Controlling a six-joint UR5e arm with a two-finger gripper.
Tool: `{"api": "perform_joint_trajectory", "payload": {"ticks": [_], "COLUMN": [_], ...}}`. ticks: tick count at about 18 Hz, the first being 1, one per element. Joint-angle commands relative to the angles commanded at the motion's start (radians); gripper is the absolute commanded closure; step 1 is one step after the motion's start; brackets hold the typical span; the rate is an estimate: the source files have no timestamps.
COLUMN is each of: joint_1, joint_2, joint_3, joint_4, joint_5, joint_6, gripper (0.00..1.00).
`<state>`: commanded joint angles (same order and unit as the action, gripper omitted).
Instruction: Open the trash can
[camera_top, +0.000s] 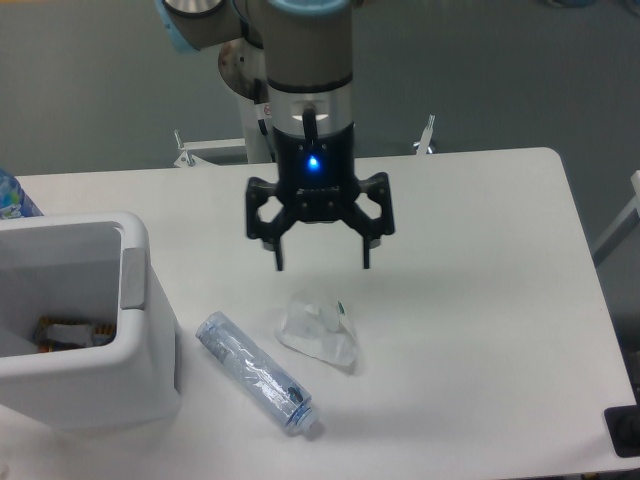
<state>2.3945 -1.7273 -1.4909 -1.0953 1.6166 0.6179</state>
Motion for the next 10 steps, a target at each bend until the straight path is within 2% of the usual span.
{"api": "perform_joint_trajectory", "payload": {"ticks": [4, 6, 8, 10], "joint_1": [0.058, 0.078, 0.104, 0.135], "joint_2": [0.000, -0.003, -0.003, 0.000], "joint_3": [-0.003, -0.005, -0.011, -0.029], "joint_4": [-0.002, -0.029, -0.051, -0.052], "joint_5": [0.039, 0.086, 0.138, 0.141], "joint_6": [0.184, 0.262, 0.313, 0.329], "gripper": [0.00, 0.00, 0.00, 0.00]}}
